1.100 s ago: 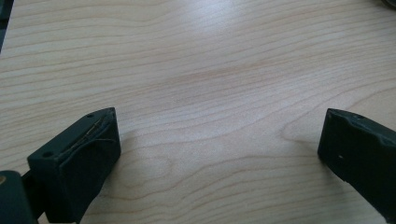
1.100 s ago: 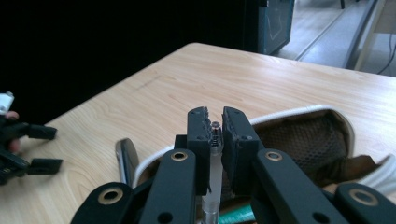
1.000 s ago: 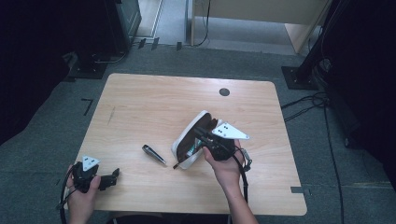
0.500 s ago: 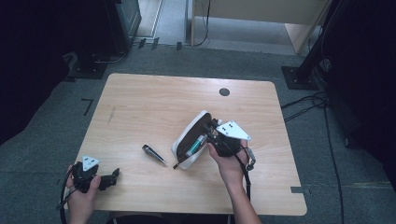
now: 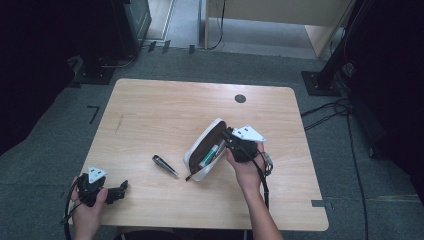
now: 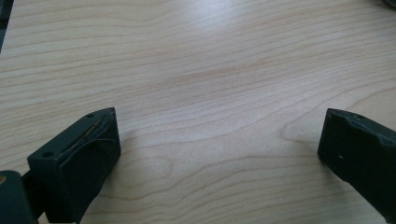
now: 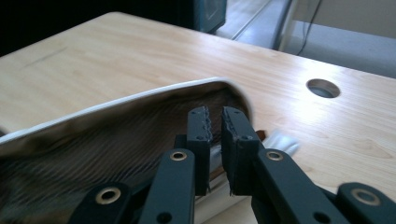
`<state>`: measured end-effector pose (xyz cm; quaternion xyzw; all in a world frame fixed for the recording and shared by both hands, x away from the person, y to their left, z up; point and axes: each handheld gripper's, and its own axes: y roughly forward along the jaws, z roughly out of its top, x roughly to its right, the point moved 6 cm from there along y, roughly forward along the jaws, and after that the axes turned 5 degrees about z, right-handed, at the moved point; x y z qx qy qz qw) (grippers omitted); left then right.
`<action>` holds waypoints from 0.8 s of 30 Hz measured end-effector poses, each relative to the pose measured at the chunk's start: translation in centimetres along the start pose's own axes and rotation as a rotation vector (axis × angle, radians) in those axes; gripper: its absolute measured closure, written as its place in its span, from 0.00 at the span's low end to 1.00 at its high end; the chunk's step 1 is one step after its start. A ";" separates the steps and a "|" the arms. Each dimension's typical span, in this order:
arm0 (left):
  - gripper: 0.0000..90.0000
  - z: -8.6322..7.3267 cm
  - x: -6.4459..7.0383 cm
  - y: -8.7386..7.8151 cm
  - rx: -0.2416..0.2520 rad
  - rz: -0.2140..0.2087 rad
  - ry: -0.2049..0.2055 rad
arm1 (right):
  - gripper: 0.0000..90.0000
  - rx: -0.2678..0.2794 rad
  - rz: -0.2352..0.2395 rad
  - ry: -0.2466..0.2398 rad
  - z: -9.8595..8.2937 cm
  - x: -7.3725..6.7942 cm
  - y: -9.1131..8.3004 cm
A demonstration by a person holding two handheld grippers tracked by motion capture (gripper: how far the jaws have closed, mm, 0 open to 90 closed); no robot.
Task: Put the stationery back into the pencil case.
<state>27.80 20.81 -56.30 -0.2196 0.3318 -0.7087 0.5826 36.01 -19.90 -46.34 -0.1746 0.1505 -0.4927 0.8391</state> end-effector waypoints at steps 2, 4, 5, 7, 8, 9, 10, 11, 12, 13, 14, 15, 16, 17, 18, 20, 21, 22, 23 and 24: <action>0.00 0.0 0.0 0.0 0.001 0.000 -0.001 | 0.88 0.043 0.015 0.014 0.5 0.1 -0.3; 0.00 0.0 0.0 0.0 0.001 0.000 -0.001 | 0.88 0.073 0.032 0.003 1.1 -0.5 -0.9; 0.00 0.0 0.0 0.0 0.001 0.000 -0.001 | 0.88 0.084 0.036 -0.001 1.2 -0.8 -1.2; 0.00 0.0 0.0 0.0 0.001 0.000 -0.001 | 0.87 0.097 0.046 -0.010 1.4 -1.3 -1.7; 0.00 0.0 0.0 0.0 0.002 0.000 -0.003 | 0.87 0.106 0.053 -0.011 1.5 -1.6 -2.0; 0.00 0.0 0.0 0.0 0.002 0.000 -0.002 | 0.86 0.115 0.064 -0.003 1.5 -1.9 -2.4; 0.00 0.0 0.0 0.0 0.002 0.000 0.000 | 0.85 0.127 0.074 -0.001 1.6 -2.3 -2.8; 0.00 0.0 0.0 0.0 0.002 0.000 -0.002 | 0.84 0.134 0.088 0.008 1.6 -2.7 -3.2; 0.00 0.0 0.0 0.0 0.001 0.000 -0.002 | 0.83 0.140 0.104 0.004 1.5 -3.3 -3.6; 0.00 0.0 0.0 0.0 0.001 0.000 -0.002 | 0.82 0.146 0.115 -0.010 1.4 -3.9 -3.9; 0.00 0.0 0.0 0.0 0.000 0.000 0.000 | 0.81 0.149 0.129 -0.012 1.3 -4.5 -4.4; 0.00 0.0 0.0 0.0 0.001 0.000 -0.001 | 0.80 0.157 0.138 -0.016 1.1 -5.1 -4.7; 0.00 0.0 0.0 0.0 0.001 0.000 -0.002 | 0.78 0.161 0.149 -0.019 0.9 -5.7 -5.0; 0.00 0.0 0.1 0.0 0.000 -0.001 0.000 | 0.77 0.160 0.160 -0.020 0.6 -6.5 -5.3; 0.00 0.0 0.1 0.0 0.002 -0.002 0.001 | 0.77 0.159 0.168 -0.026 0.4 -7.0 -5.4; 0.00 0.0 0.1 0.0 0.001 -0.003 0.003 | 0.75 0.152 0.193 -0.032 -0.2 -8.2 -5.5; 0.00 0.0 0.2 0.0 0.001 -0.004 0.003 | 0.74 0.145 0.206 -0.030 -0.5 -8.8 -5.5; 0.00 0.0 0.1 0.0 0.001 -0.003 0.003 | 0.73 0.142 0.214 -0.037 -0.8 -9.3 -5.4; 0.00 0.0 0.1 0.0 0.001 -0.003 0.003 | 0.73 0.136 0.224 -0.038 -1.1 -9.9 -5.3; 0.00 0.0 0.1 0.0 0.001 -0.003 0.003 | 0.73 0.133 0.232 -0.045 -1.4 -10.5 -5.2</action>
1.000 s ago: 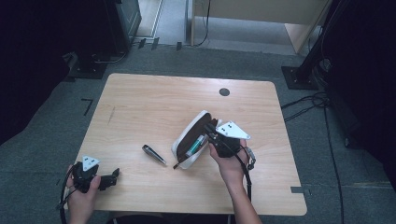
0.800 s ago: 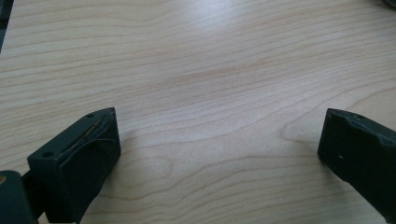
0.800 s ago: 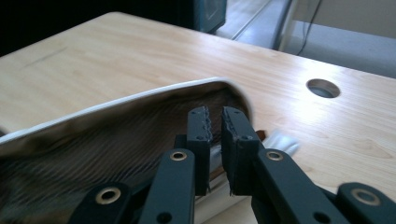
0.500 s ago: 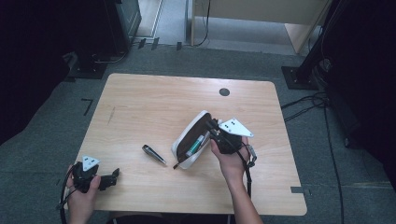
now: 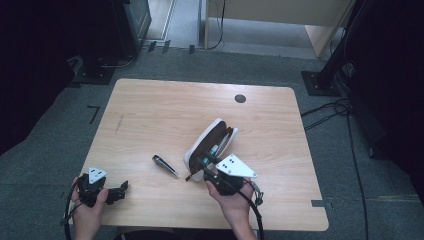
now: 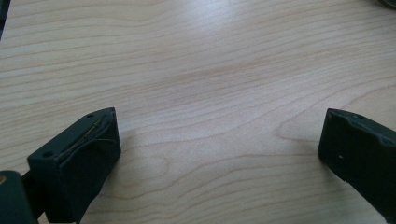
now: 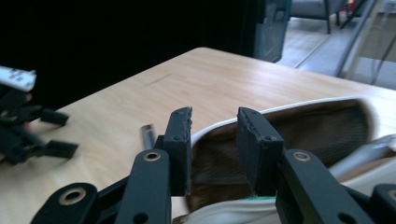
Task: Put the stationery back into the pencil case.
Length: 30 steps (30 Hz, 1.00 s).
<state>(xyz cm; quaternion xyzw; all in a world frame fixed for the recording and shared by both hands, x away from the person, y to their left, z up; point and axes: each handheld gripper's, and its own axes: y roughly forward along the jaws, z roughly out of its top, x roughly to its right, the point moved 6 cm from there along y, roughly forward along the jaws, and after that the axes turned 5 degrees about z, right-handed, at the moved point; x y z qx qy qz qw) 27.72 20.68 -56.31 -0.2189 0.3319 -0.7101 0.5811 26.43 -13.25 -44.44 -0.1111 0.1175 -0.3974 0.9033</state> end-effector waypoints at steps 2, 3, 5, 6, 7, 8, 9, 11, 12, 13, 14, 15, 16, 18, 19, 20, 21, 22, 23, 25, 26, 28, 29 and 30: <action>0.00 0.0 0.0 0.0 0.000 0.000 0.000 | 0.73 -0.002 0.018 0.001 -0.5 -1.1 0.4; 0.00 0.0 0.0 0.0 0.000 0.000 0.000 | 0.73 -0.007 0.029 -0.004 -0.8 -1.7 0.6; 0.00 0.0 0.0 0.0 0.000 0.000 0.000 | 0.73 -0.016 0.044 -0.018 -1.3 -2.8 1.1; 0.00 0.0 0.0 0.0 0.000 0.000 0.000 | 0.73 -0.021 0.050 -0.025 -1.5 -3.4 1.4; 0.00 0.0 0.0 0.0 0.000 0.000 0.000 | 0.73 -0.021 0.050 -0.025 -1.5 -3.4 1.4; 0.00 0.0 0.0 0.0 0.000 0.000 0.000 | 0.73 -0.036 0.064 -0.044 -2.2 -4.3 2.2; 0.00 0.0 0.0 0.0 0.000 0.000 0.000 | 0.73 -0.042 0.070 -0.044 -2.5 -4.6 2.5; 0.00 0.0 0.0 0.0 0.000 0.000 0.000 | 0.74 -0.060 0.086 -0.036 -3.1 -5.2 3.3; 0.00 0.0 0.0 0.0 0.000 0.000 0.000 | 0.74 -0.060 0.086 -0.036 -3.1 -5.2 3.3; 0.00 0.0 0.0 0.0 0.000 0.000 0.000 | 0.74 -0.072 0.083 -0.033 -3.8 -5.5 4.1; 0.00 0.0 0.0 0.0 0.000 0.000 0.000 | 0.74 -0.082 0.079 -0.034 -4.2 -5.7 4.5; 0.00 0.0 0.0 0.0 0.000 0.000 0.000 | 0.74 -0.098 0.065 -0.042 -4.7 -5.8 5.1; 0.00 0.0 0.0 0.0 0.000 -0.001 0.000 | 0.74 -0.109 0.057 -0.046 -5.1 -5.9 5.5; 0.00 0.0 0.0 0.0 0.000 0.000 0.000 | 0.74 -0.129 0.044 -0.049 -5.8 -6.0 6.2; 0.00 0.0 0.0 0.0 0.000 0.000 0.000 | 0.73 -0.140 0.043 -0.049 -6.1 -6.1 6.6; 0.00 0.0 0.0 0.0 0.000 -0.001 0.000 | 0.73 -0.153 0.034 -0.058 -6.4 -6.2 7.0; 0.00 0.0 0.0 0.0 0.000 -0.001 0.000 | 0.73 -0.167 0.026 -0.062 -6.7 -6.2 7.4; 0.00 0.0 0.0 0.0 0.000 0.000 0.000 | 0.73 -0.181 0.020 -0.059 -7.0 -6.3 7.7; 0.00 0.0 0.0 0.0 0.000 -0.001 0.000 | 0.73 -0.199 0.007 -0.062 -7.4 -6.4 8.2; 0.00 0.0 0.0 0.0 0.000 -0.001 0.000 | 0.71 -0.215 -0.019 -0.059 -7.9 -6.2 8.6; 0.00 0.0 0.0 0.0 0.000 -0.001 0.000 | 0.69 -0.222 -0.034 -0.053 -8.0 -6.2 8.8; 0.00 0.0 0.0 0.0 0.000 -0.001 0.000 | 0.68 -0.231 -0.059 -0.061 -8.2 -6.0 9.1; 0.00 0.0 0.0 0.0 0.000 -0.001 0.000 | 0.67 -0.237 -0.068 -0.066 -8.3 -6.0 9.2; 0.00 0.0 0.0 0.0 0.000 -0.002 0.001 | 0.67 -0.246 -0.069 -0.064 -8.4 -6.0 9.4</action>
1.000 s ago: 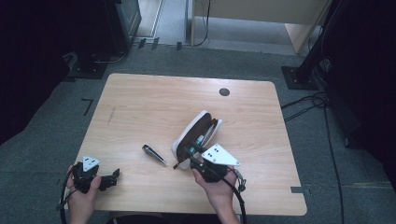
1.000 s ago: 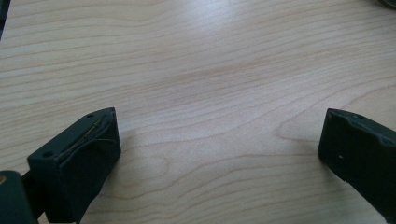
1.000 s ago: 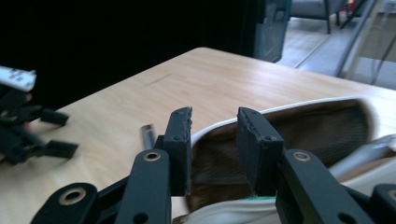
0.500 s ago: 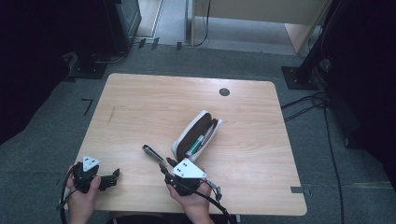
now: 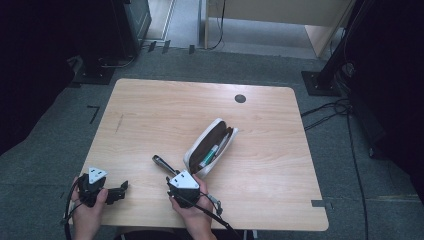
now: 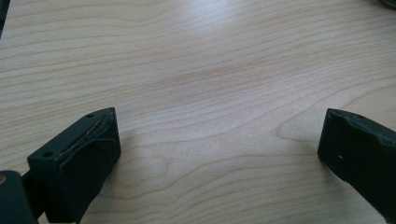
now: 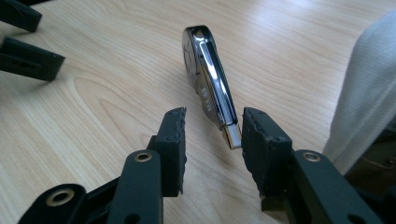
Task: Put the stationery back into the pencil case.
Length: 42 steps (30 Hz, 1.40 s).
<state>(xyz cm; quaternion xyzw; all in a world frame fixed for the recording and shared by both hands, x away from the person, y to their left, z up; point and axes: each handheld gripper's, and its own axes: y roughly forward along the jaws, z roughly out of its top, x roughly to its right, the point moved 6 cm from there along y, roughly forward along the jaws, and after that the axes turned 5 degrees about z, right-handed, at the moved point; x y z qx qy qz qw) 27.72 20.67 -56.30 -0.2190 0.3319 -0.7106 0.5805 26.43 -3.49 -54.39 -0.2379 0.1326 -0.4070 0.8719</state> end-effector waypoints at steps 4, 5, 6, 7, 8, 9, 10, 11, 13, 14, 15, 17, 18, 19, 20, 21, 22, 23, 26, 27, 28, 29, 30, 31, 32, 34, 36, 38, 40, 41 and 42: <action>0.00 0.0 0.0 0.0 0.000 0.000 0.000 | 0.64 -0.018 -0.028 -0.018 -0.1 0.0 0.5; 0.00 0.0 0.0 0.0 0.000 0.000 0.000 | 0.64 -0.019 -0.033 -0.020 0.0 -0.1 0.6; 0.00 0.0 0.0 0.0 0.000 0.000 0.000 | 0.63 -0.020 -0.039 -0.021 0.1 -0.2 0.6; 0.00 0.0 0.0 0.0 0.000 0.000 0.000 | 0.63 -0.022 -0.045 -0.030 0.1 -0.2 0.7; 0.00 0.0 0.0 0.0 0.000 0.000 0.000 | 0.63 -0.023 -0.044 -0.027 0.2 -0.3 0.8; 0.00 0.0 0.0 0.0 0.000 0.000 0.000 | 0.62 -0.024 -0.049 -0.036 0.2 -0.4 0.9; 0.00 0.0 0.0 0.0 0.000 0.000 0.000 | 0.62 -0.026 -0.050 -0.043 0.3 -0.5 1.0; 0.00 0.0 0.0 0.0 0.000 0.000 0.000 | 0.62 -0.028 -0.058 -0.044 0.3 -0.6 1.1; 0.00 0.0 0.0 0.0 0.000 0.000 0.000 | 0.62 -0.035 -0.061 -0.039 0.3 -0.7 1.2; 0.00 0.0 0.0 0.0 0.000 0.000 0.000 | 0.62 -0.030 -0.074 -0.044 0.4 -0.6 1.3; 0.00 0.0 0.0 0.0 0.000 0.000 0.000 | 0.61 -0.031 -0.081 -0.046 0.4 -0.5 1.3; 0.00 0.0 0.0 0.0 0.000 0.000 0.000 | 0.60 -0.029 -0.091 -0.049 0.5 -0.5 1.3; 0.00 0.0 0.0 0.0 0.000 0.000 0.000 | 0.60 -0.030 -0.093 -0.051 0.5 -0.5 1.4; 0.00 0.0 0.0 0.0 0.000 0.000 0.000 | 0.60 -0.036 -0.094 -0.052 0.5 -0.5 1.5; 0.00 0.0 0.0 0.0 0.000 0.000 0.000 | 0.60 -0.042 -0.096 -0.055 0.5 -0.5 1.6; 0.00 0.0 0.0 0.0 0.000 0.000 -0.001 | 0.60 -0.048 -0.094 -0.050 0.5 -0.5 1.6; 0.00 0.0 0.0 0.0 0.000 0.000 0.000 | 0.61 -0.054 -0.088 -0.047 0.4 -0.6 1.7; 0.00 0.0 0.0 0.0 0.000 0.000 0.000 | 0.62 -0.053 -0.085 -0.046 0.5 -0.7 1.8; 0.00 0.0 0.0 0.0 0.000 0.000 0.000 | 0.65 -0.051 -0.068 -0.048 0.5 -0.9 1.8; 0.00 0.0 0.0 0.0 0.000 0.000 0.000 | 0.66 -0.054 -0.057 -0.046 0.5 -1.1 1.8; 0.00 0.0 0.0 0.0 0.000 0.000 -0.001 | 0.66 -0.054 -0.052 -0.053 0.5 -1.2 1.9; 0.00 0.0 0.0 0.0 0.000 0.000 0.000 | 0.66 -0.058 -0.048 -0.050 0.5 -1.3 1.9; 0.00 0.0 0.0 0.0 0.000 0.000 0.000 | 0.66 -0.061 -0.043 -0.053 0.4 -1.3 2.1; 0.00 0.0 0.0 0.0 0.000 0.000 0.000 | 0.66 -0.063 -0.037 -0.044 0.5 -1.4 2.3; 0.00 0.0 0.0 0.0 0.000 0.000 0.000 | 0.66 -0.066 -0.032 -0.042 0.5 -1.4 2.4; 0.00 0.0 0.0 0.0 0.000 0.000 0.000 | 0.67 -0.071 -0.031 -0.032 0.5 -1.5 2.7; 0.00 0.0 0.0 0.0 0.000 0.000 0.000 | 0.69 -0.081 -0.030 -0.021 0.5 -1.4 3.1; 0.00 0.0 0.0 0.0 0.000 0.000 0.000 | 0.70 -0.083 -0.038 -0.004 0.7 -1.4 3.4; 0.00 0.0 0.0 0.0 0.000 0.000 0.000 | 0.71 -0.082 -0.044 0.004 0.8 -1.5 3.6; 0.00 0.0 0.0 0.0 0.000 0.000 0.000 | 0.72 -0.093 -0.050 0.009 0.8 -1.6 3.8; 0.00 0.0 0.0 0.0 0.000 0.000 0.000 | 0.74 -0.100 -0.055 0.002 0.8 -1.7 3.9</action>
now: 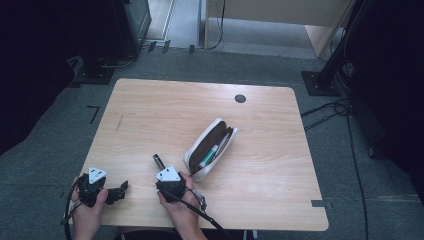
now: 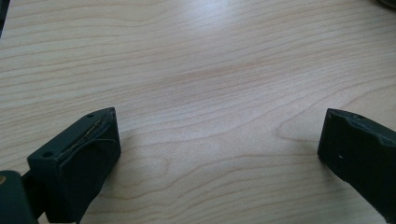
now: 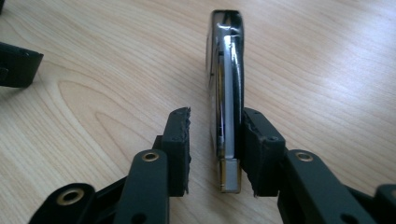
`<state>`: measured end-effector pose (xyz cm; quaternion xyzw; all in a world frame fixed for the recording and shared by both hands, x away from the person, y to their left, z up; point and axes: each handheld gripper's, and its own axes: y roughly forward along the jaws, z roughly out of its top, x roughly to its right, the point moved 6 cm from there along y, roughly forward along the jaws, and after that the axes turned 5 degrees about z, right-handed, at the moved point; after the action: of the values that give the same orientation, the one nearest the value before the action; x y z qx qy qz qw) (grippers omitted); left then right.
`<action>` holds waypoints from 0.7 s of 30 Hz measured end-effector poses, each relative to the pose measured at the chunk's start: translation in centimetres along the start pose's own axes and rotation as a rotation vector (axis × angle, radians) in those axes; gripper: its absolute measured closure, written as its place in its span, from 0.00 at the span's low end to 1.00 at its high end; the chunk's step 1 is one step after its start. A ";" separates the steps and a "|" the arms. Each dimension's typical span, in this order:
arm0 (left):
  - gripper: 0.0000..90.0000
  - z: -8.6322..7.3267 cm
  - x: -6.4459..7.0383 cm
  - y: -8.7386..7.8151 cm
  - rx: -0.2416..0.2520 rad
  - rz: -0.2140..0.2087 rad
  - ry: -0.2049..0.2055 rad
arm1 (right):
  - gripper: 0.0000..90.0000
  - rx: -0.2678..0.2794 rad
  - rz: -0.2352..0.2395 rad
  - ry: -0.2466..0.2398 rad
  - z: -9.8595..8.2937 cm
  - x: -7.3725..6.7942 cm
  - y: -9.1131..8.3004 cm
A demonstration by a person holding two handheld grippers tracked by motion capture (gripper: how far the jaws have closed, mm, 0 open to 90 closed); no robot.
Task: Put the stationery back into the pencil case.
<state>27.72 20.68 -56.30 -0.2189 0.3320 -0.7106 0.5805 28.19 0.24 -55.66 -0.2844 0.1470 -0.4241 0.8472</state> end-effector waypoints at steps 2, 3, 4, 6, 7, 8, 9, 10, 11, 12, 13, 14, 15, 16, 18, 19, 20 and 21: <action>0.00 0.0 0.0 0.0 0.000 0.000 0.000 | 0.80 -0.014 -0.004 -0.001 0.0 -0.2 0.2; 0.00 0.0 0.0 0.0 0.000 0.000 0.000 | 0.84 -0.024 -0.007 -0.009 0.0 -0.3 0.3; 0.00 0.0 0.0 0.0 0.000 0.000 0.000 | 0.87 -0.025 -0.010 -0.011 0.0 -0.3 0.2; 0.00 0.0 0.0 0.0 0.000 0.000 0.000 | 0.88 -0.028 0.007 -0.010 -0.1 -0.5 0.1; 0.00 0.0 0.0 0.0 0.000 0.000 0.000 | 0.88 -0.026 0.017 -0.012 -0.1 -0.7 0.0; 0.00 0.0 0.0 0.0 0.001 0.000 0.000 | 0.88 -0.024 0.025 -0.015 -0.2 -0.8 -0.1; 0.00 0.0 0.0 0.0 0.000 0.000 0.000 | 0.88 -0.022 0.031 -0.023 -0.2 -1.0 -0.3; 0.00 0.0 0.0 0.0 0.000 0.000 0.000 | 0.88 -0.011 0.034 -0.035 -0.1 -1.1 -0.5; 0.00 0.0 0.0 0.0 0.000 -0.001 0.000 | 0.88 0.000 0.036 -0.038 0.0 -1.2 -0.8; 0.00 0.0 0.0 0.0 0.000 0.000 0.000 | 0.88 0.008 0.039 -0.045 0.1 -1.2 -1.2; 0.00 0.0 0.0 0.0 0.000 0.000 -0.001 | 0.88 0.023 0.042 -0.048 0.3 -1.2 -1.6; 0.00 0.0 0.0 0.0 0.000 0.000 0.000 | 0.88 0.035 0.049 -0.041 0.5 -1.3 -2.1; 0.00 0.0 0.0 0.0 0.000 0.000 0.000 | 0.88 0.049 0.046 -0.050 0.7 -1.1 -2.6; 0.00 0.0 0.0 0.0 0.000 0.000 0.000 | 0.88 0.060 0.051 -0.054 1.0 -1.0 -3.4; 0.00 0.0 0.0 0.0 0.000 0.000 0.000 | 0.88 0.083 0.051 -0.056 1.5 -0.7 -4.8; 0.00 0.0 0.0 0.0 0.000 0.000 0.000 | 0.88 0.092 0.050 -0.055 1.7 -0.6 -5.3; 0.00 0.0 0.0 0.0 0.000 0.000 0.000 | 0.88 0.108 0.043 -0.063 2.0 -0.3 -6.1; 0.00 0.0 0.0 0.0 0.000 -0.001 0.000 | 0.88 0.119 0.040 -0.059 2.3 0.0 -6.9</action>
<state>27.72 20.67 -56.31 -0.2190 0.3319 -0.7107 0.5803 24.90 -2.29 -49.66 -0.2428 0.1019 -0.4066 0.8748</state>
